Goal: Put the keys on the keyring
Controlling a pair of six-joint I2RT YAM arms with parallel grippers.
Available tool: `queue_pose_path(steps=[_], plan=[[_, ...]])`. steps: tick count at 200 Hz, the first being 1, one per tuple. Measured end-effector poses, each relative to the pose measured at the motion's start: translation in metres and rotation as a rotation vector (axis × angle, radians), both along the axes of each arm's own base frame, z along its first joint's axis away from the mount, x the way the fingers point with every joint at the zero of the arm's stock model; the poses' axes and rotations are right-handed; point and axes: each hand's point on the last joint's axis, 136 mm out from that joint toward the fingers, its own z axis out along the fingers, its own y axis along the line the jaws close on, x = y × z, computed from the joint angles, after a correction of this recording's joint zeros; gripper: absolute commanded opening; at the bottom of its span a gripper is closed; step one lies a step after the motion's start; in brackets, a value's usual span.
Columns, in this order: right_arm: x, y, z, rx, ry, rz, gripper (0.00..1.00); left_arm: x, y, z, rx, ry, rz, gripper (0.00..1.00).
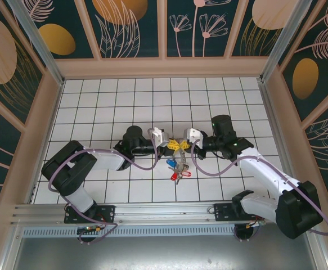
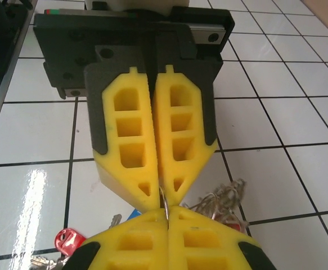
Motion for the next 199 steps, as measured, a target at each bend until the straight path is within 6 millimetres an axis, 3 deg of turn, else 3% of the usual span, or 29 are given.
queue_pose_path(steps=[53,69,100,107,108,109,110,114,147,163,185,199], plan=[[0.0,0.005,0.001,0.027,0.005,-0.006,0.01,0.0,0.005,0.001,-0.035,0.017,0.036,0.0],[0.0,0.005,0.001,0.023,0.002,-0.011,0.2,0.001,0.007,0.002,-0.042,0.023,0.051,0.0],[0.008,-0.004,0.003,0.003,-0.014,-0.05,0.44,0.0,0.005,-0.001,-0.04,0.027,0.075,0.0],[0.01,-0.007,0.006,0.0,-0.005,-0.073,0.59,0.002,0.006,0.0,-0.04,0.025,0.086,0.0],[0.01,-0.008,0.006,0.0,-0.001,-0.077,0.64,0.002,0.006,0.0,-0.04,0.025,0.087,0.0],[0.01,-0.008,0.006,0.001,0.002,-0.081,0.8,0.003,0.006,0.0,-0.04,0.025,0.09,0.0],[0.011,-0.009,0.007,0.001,0.0,-0.083,0.88,0.003,0.006,0.0,-0.04,0.025,0.092,0.0],[0.012,-0.011,0.01,0.001,-0.004,-0.093,0.98,0.004,0.006,0.001,-0.041,0.023,0.098,0.0],[0.038,-0.034,0.038,0.064,0.019,-0.317,0.99,0.009,0.008,0.003,-0.046,0.016,0.134,0.0],[0.063,-0.051,0.047,0.119,0.088,-0.538,0.98,0.011,0.008,0.004,-0.048,0.018,0.146,0.0],[0.099,-0.086,0.039,0.18,0.262,-0.855,0.8,0.012,0.009,0.007,-0.066,0.011,0.153,0.0],[0.122,-0.109,0.024,0.195,0.402,-1.021,0.6,0.012,0.009,0.007,-0.075,0.01,0.153,0.0]])
